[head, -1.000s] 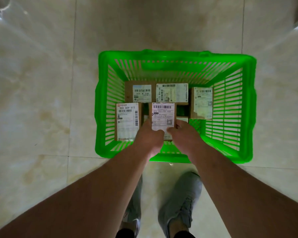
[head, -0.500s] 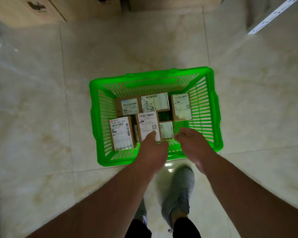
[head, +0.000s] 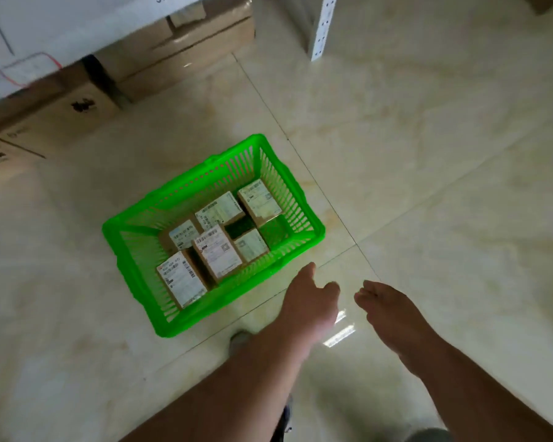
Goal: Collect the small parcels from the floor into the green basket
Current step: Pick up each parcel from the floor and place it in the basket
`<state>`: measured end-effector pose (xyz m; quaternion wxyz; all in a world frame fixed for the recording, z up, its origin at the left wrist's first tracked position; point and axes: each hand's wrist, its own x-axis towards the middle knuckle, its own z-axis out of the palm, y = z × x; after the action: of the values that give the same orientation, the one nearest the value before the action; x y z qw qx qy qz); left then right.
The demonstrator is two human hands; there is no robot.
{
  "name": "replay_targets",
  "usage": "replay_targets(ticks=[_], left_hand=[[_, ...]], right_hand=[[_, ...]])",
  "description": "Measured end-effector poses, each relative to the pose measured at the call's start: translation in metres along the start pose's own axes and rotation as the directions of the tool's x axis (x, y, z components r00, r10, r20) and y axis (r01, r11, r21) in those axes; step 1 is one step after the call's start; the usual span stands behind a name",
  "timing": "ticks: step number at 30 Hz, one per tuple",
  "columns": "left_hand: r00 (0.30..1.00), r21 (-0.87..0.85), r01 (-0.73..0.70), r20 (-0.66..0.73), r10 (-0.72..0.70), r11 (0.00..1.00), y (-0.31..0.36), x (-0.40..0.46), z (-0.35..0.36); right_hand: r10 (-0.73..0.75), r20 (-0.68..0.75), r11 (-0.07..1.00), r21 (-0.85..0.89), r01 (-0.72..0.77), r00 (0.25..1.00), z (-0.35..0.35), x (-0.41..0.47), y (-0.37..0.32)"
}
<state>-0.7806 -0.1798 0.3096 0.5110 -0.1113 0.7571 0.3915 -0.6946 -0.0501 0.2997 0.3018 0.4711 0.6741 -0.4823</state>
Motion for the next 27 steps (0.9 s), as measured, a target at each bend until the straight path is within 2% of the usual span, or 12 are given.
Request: replay_targets(ticks=[6,15,22,27], left_hand=[[1.0,0.136,-0.007,0.023,0.004,0.991,0.009,-0.02,0.107],[0.988,0.319,-0.093,0.149,0.047,0.943,0.032,-0.097,0.329],[0.969,0.402,-0.13,0.244,0.031,0.907,0.049,-0.152,0.475],[0.959,0.436,-0.124,0.282,-0.004,0.891,0.045,-0.162,0.558]], right_hand=[[0.07,-0.102,0.986,0.159,-0.053,0.992,-0.073,-0.014,0.101],[0.231,-0.258,0.895,0.434,-0.102,0.938,-0.224,-0.067,0.292],[0.314,-0.331,0.86,0.497,-0.119,0.89,-0.346,-0.109,0.416],[0.363,-0.338,0.848,0.506,-0.157,0.869,-0.396,-0.114,0.482]])
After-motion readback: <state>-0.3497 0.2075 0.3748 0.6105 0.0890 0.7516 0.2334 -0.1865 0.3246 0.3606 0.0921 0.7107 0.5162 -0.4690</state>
